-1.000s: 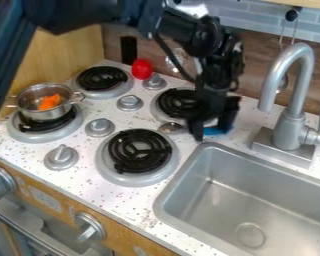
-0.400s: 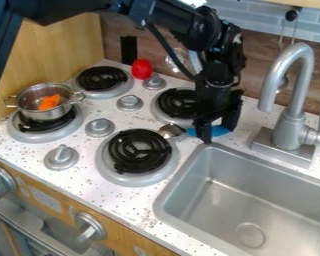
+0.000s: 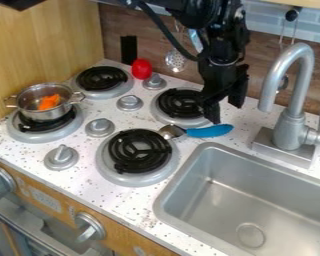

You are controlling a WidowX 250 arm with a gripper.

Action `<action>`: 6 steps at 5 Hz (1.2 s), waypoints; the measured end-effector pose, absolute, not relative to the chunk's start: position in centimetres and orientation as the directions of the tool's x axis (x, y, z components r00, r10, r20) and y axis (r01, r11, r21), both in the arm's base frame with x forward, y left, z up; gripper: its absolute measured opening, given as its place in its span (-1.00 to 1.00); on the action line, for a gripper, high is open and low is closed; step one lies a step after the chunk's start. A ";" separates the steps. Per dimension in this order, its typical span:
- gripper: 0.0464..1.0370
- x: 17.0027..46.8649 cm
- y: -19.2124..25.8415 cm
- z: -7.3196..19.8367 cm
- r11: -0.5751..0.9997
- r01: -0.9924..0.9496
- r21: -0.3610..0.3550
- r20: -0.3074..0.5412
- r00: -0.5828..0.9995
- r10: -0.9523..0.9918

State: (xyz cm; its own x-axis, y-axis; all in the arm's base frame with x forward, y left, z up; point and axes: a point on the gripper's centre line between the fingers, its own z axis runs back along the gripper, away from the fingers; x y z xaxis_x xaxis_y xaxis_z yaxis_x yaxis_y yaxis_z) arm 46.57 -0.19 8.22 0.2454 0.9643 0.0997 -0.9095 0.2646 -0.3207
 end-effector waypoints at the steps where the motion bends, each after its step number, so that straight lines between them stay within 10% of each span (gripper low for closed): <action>1: 0.93 46.9 0.4 7.9 0.152 -0.922 -0.356 0.102 0.124 0.987; 6: 0.93 47.8 2.9 2.9 -0.171 -0.951 -0.257 0.090 -0.199 0.976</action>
